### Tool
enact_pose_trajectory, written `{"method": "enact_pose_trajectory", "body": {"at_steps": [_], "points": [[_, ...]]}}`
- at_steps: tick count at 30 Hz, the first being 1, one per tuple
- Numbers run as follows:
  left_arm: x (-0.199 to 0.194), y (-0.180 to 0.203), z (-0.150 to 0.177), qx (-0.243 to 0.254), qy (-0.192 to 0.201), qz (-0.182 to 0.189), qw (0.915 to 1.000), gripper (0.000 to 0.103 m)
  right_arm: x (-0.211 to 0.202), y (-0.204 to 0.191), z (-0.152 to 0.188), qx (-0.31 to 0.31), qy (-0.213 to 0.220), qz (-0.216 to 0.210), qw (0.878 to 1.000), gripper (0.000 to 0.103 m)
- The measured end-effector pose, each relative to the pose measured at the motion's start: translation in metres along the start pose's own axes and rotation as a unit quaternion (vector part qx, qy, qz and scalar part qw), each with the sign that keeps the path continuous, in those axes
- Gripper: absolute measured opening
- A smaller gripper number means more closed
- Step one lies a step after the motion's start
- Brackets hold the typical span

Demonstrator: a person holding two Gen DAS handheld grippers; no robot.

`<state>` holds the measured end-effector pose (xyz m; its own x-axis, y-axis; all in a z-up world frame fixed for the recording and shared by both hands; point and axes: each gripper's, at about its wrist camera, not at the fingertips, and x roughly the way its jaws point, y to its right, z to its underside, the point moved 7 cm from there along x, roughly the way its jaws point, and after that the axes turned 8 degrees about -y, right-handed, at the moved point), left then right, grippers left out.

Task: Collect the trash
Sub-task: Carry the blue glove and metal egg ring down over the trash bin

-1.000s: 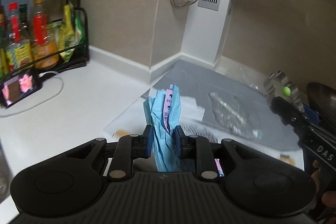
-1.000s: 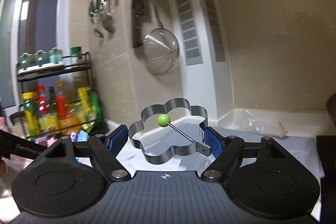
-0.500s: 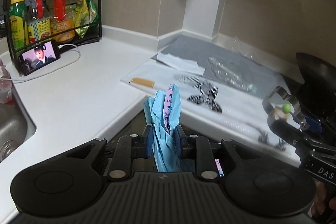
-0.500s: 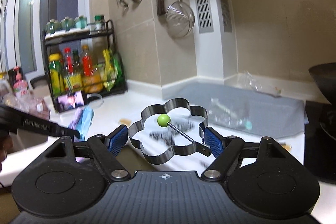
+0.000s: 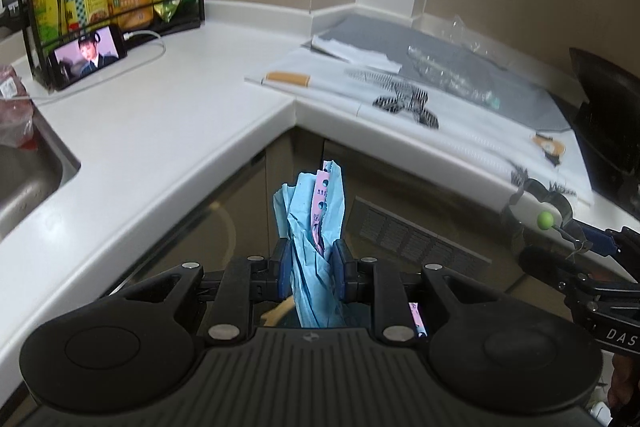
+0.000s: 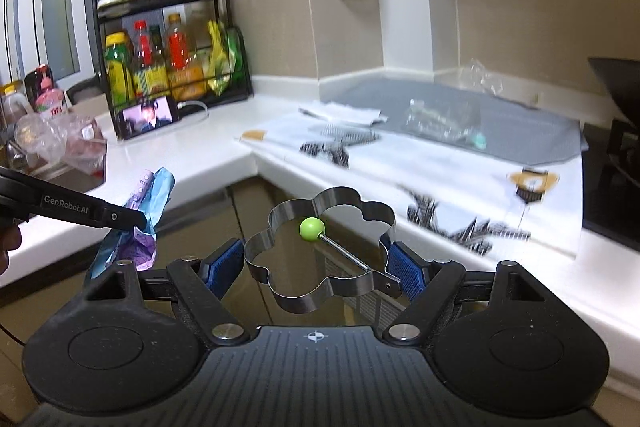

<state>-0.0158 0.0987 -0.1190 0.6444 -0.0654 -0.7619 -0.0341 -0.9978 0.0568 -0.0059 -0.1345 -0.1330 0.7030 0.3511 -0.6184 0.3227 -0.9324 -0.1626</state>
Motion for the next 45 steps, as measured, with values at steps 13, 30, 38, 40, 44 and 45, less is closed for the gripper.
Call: {"method": "enact_pose_trajectory", "body": {"at_steps": [13, 30, 38, 40, 44, 45], "points": [[0.021, 0.004, 0.028, 0.003, -0.032, 0.001, 0.9995, 0.024, 0.017, -0.015, 0.019, -0.005, -0.042, -0.019, 0.999, 0.081], [0.045, 0.000, 0.041, -0.003, -0.060, -0.002, 0.9982, 0.024, 0.036, -0.018, 0.026, -0.004, -0.072, -0.023, 0.997, 0.081], [0.058, 0.000, 0.046, -0.005, -0.074, -0.004, 0.9972, 0.024, 0.047, -0.013, 0.032, 0.001, -0.089, -0.022, 0.996, 0.081], [0.061, 0.001, 0.047, -0.003, -0.076, -0.005, 0.9971, 0.024, 0.049, -0.013, 0.034, 0.002, -0.091, -0.022, 0.996, 0.081], [0.066, 0.003, 0.047, -0.002, -0.081, -0.004, 0.9967, 0.024, 0.053, -0.011, 0.037, 0.004, -0.097, -0.021, 0.995, 0.081], [0.068, 0.003, 0.047, -0.002, -0.083, -0.004, 0.9966, 0.024, 0.054, -0.011, 0.038, 0.004, -0.099, -0.021, 0.995, 0.081]]}}
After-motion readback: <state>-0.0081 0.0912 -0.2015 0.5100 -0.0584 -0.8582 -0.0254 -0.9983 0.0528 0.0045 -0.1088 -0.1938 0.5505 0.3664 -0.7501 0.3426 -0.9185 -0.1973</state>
